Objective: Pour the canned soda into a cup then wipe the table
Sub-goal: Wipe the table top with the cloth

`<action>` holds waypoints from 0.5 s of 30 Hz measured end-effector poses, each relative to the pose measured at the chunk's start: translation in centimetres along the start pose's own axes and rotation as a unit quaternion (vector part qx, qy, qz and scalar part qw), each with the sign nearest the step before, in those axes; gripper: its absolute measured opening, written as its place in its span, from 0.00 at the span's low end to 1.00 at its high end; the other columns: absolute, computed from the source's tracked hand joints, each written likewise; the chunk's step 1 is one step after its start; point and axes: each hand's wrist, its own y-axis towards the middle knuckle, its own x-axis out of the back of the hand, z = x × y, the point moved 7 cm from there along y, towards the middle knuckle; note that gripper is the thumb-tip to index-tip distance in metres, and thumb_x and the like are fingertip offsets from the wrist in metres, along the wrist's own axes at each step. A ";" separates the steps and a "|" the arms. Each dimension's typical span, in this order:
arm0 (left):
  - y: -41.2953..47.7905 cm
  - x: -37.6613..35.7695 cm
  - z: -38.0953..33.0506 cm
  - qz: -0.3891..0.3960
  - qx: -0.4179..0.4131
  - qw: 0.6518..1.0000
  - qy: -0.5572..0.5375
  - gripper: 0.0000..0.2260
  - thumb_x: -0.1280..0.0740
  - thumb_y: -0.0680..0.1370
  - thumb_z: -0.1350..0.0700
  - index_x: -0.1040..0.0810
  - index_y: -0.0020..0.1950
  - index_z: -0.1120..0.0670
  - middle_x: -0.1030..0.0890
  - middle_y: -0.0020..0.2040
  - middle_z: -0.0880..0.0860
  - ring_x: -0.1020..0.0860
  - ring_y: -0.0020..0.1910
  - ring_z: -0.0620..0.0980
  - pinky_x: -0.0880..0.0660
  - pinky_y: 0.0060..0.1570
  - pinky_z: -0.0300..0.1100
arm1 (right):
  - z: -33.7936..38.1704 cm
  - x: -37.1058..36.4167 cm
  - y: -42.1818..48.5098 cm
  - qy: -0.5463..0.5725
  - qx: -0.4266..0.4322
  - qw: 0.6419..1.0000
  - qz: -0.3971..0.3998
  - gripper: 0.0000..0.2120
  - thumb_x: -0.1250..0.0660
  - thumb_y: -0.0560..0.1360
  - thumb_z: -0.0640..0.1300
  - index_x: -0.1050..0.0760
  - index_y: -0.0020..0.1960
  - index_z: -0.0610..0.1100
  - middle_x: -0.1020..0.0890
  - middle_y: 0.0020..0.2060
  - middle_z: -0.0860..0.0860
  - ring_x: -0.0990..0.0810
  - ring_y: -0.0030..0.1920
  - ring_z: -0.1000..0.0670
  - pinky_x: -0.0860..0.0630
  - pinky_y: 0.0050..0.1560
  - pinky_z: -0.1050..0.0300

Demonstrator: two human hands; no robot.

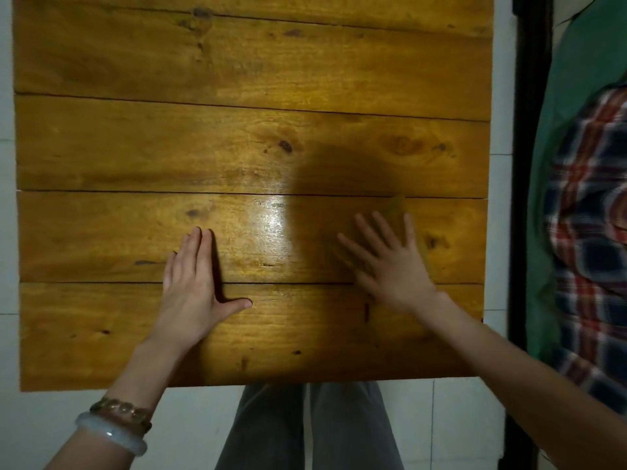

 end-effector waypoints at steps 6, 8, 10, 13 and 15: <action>0.0 -0.2 -0.1 0.004 -0.006 1.000 0.021 0.57 0.33 0.60 0.31 0.55 0.77 0.60 0.54 0.78 0.58 0.57 0.76 0.52 0.56 0.73 0.53 | -5.4 3.6 10.8 0.018 -0.189 0.981 -0.036 0.27 0.54 0.78 0.60 0.47 0.76 0.54 0.44 0.76 0.44 0.47 0.75 0.39 0.52 0.67 0.27; 0.0 -0.1 -0.2 0.006 -0.004 1.000 0.023 0.58 0.31 0.60 0.32 0.55 0.77 0.60 0.54 0.78 0.58 0.58 0.76 0.52 0.57 0.73 0.53 | -4.1 4.3 14.7 0.039 -0.202 0.978 -0.018 0.29 0.57 0.78 0.63 0.53 0.76 0.56 0.51 0.77 0.45 0.53 0.76 0.40 0.58 0.68 0.28; 0.0 0.0 -0.2 0.006 0.000 1.000 0.024 0.58 0.29 0.61 0.34 0.55 0.77 0.60 0.54 0.78 0.57 0.58 0.76 0.51 0.57 0.73 0.53 | -1.4 4.6 17.6 0.042 -0.187 0.981 -0.006 0.30 0.60 0.76 0.64 0.54 0.76 0.57 0.52 0.77 0.45 0.55 0.76 0.40 0.61 0.68 0.29; 0.0 0.0 -0.3 0.006 0.003 1.000 0.027 0.58 0.28 0.61 0.34 0.55 0.77 0.59 0.54 0.78 0.57 0.57 0.76 0.52 0.56 0.74 0.53 | 4.2 4.4 18.4 0.023 -0.090 0.996 -0.017 0.30 0.59 0.75 0.64 0.47 0.75 0.57 0.45 0.76 0.45 0.49 0.75 0.40 0.60 0.68 0.29; 0.0 0.0 -0.2 0.008 0.007 1.000 0.024 0.58 0.28 0.60 0.34 0.55 0.77 0.59 0.54 0.78 0.57 0.57 0.76 0.52 0.56 0.74 0.53 | 8.0 3.2 15.8 0.014 0.008 1.000 -0.019 0.29 0.54 0.76 0.63 0.44 0.75 0.56 0.44 0.76 0.45 0.48 0.75 0.40 0.59 0.68 0.30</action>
